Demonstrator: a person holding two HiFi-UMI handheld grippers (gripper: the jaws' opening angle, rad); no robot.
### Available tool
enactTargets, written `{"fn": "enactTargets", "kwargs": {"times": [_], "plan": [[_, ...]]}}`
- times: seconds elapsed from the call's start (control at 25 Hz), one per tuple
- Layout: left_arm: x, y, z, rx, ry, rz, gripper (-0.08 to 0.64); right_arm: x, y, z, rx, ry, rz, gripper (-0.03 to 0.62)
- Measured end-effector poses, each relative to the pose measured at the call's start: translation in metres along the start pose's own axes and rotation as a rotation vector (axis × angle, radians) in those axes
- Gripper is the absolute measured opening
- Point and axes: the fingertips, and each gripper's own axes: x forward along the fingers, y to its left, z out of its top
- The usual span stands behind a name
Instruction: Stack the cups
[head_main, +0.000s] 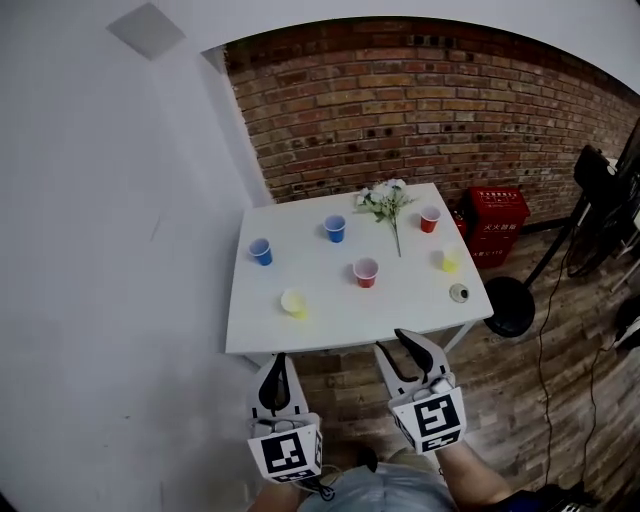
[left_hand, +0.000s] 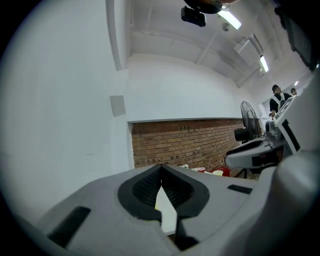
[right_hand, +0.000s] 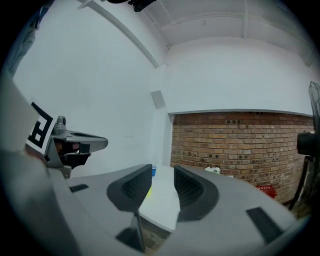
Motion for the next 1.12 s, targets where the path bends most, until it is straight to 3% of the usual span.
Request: {"fn": "enactTargets", "kwargs": {"times": [0.6, 0.84, 1.12], "plan": [[0.089, -0.006, -0.037, -0.006, 0.069, -0.037, 0.009, 0.077, -0.044, -0.029, 0.039, 0.056, -0.003, 0.141], [0.139, -0.006, -0.056, 0.004, 0.115, -0.009, 0.009, 0.131, -0.066, -0.051, 0.070, 0.088, 0.059, 0.130], [0.183, 0.009, -0.051, 0.017, 0.120, 0.088, 0.009, 0.193, -0.073, -0.036, 0.065, 0.042, 0.181, 0.132]]}}
